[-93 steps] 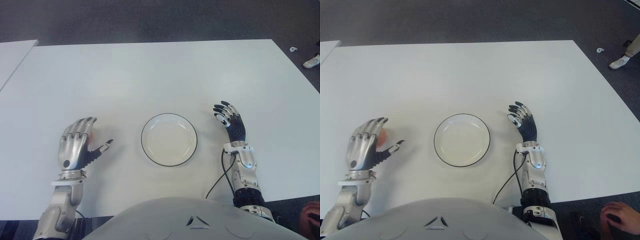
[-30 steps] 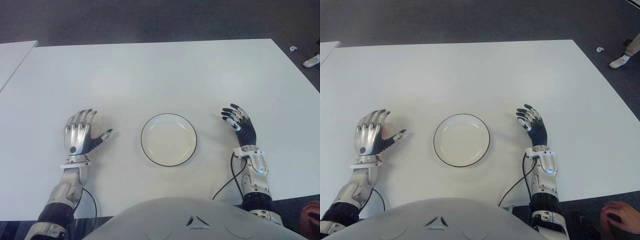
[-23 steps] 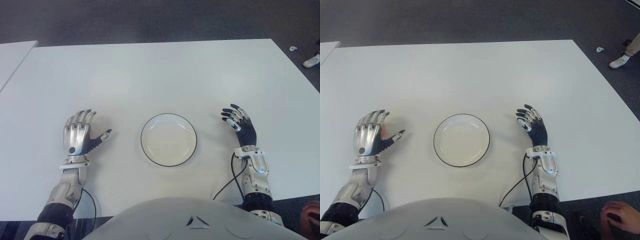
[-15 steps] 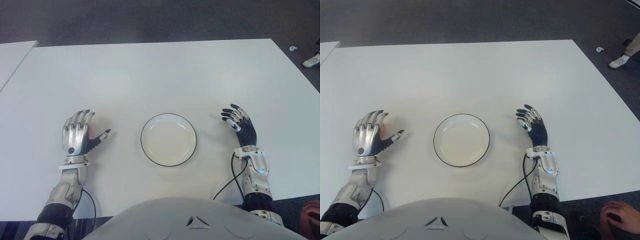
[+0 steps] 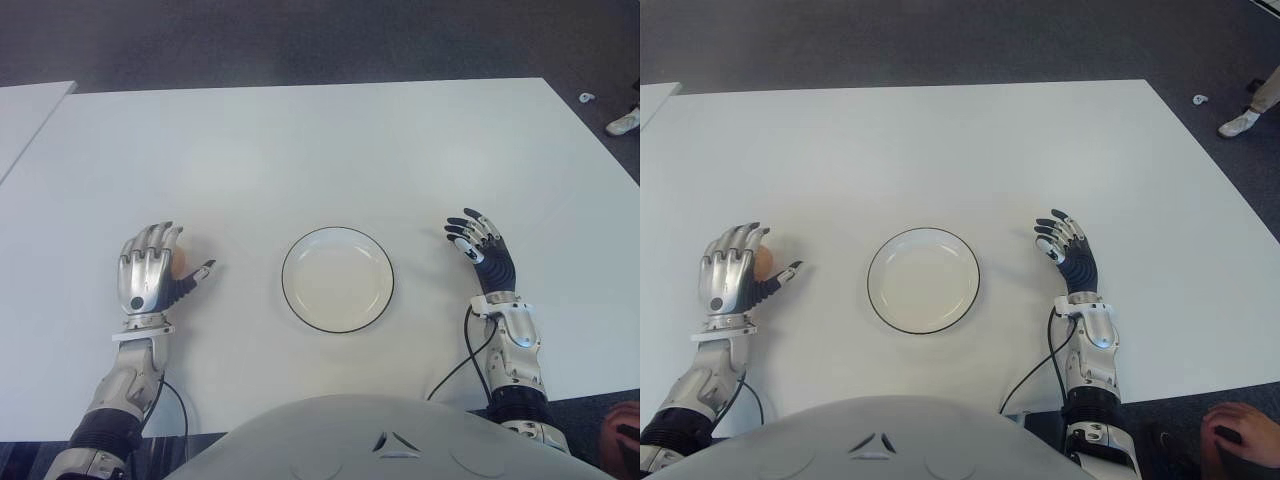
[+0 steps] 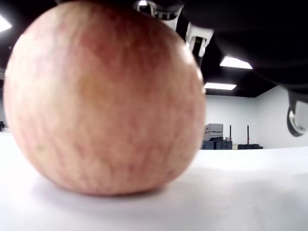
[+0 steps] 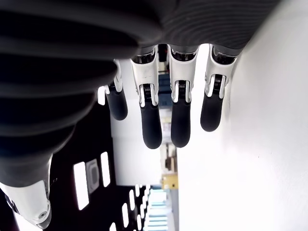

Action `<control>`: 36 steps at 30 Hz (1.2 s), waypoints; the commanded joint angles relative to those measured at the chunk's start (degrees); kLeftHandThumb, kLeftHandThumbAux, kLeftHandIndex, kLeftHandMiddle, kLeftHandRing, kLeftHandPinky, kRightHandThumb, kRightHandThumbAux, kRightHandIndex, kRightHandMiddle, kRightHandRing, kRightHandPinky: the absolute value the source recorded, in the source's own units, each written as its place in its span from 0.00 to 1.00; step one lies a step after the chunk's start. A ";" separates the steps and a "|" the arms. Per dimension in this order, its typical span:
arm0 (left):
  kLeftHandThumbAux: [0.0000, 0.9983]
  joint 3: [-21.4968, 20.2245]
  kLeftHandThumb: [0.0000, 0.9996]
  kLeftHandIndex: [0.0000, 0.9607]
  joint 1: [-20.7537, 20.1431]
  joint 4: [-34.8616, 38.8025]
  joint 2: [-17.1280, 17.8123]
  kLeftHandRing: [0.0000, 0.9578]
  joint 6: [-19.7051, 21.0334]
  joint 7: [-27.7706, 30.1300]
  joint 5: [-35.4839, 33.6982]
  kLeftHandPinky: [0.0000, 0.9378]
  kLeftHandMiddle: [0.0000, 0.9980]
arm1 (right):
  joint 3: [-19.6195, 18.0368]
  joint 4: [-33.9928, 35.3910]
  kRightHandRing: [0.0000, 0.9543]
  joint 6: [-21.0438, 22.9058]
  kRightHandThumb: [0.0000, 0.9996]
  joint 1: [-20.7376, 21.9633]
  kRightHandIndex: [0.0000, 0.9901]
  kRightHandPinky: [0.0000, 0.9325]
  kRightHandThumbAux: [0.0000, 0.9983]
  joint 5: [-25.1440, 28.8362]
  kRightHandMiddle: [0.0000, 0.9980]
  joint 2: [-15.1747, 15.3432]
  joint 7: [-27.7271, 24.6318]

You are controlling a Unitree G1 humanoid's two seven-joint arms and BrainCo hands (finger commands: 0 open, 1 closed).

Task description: Put the apples into the plate.

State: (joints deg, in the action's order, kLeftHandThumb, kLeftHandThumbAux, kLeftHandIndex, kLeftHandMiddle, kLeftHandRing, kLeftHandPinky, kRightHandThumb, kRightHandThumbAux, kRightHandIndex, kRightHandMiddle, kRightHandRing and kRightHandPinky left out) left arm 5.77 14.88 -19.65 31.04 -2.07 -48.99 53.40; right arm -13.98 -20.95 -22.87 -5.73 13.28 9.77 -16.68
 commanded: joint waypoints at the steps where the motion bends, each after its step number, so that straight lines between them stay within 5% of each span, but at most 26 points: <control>1: 0.37 1.02 0.30 0.25 1.32 -2.51 1.47 0.22 2.19 2.20 0.28 0.25 0.22 | 0.12 -1.57 0.30 2.31 0.47 -1.67 0.16 0.29 0.66 0.50 0.32 -0.55 -0.20; 18: 0.37 1.45 0.29 0.25 0.62 -5.31 3.84 0.22 5.42 4.99 -0.79 0.25 0.22 | -0.43 -1.39 0.33 2.53 0.52 -1.50 0.18 0.34 0.68 1.71 0.35 -0.14 -1.56; 36: 0.36 4.89 0.28 0.27 -5.99 -20.03 4.30 0.24 1.30 3.47 -4.39 0.29 0.25 | -1.88 -1.64 0.33 -0.03 0.44 -1.75 0.20 0.34 0.68 2.18 0.35 0.79 -2.50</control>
State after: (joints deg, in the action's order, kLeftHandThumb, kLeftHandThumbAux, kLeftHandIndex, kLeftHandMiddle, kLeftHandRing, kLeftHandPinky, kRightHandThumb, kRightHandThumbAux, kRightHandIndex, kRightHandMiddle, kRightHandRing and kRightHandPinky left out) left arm 8.01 7.23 -34.25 36.66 -0.35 -48.49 49.91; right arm -15.81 -21.74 -24.45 -5.72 15.70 10.78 -19.43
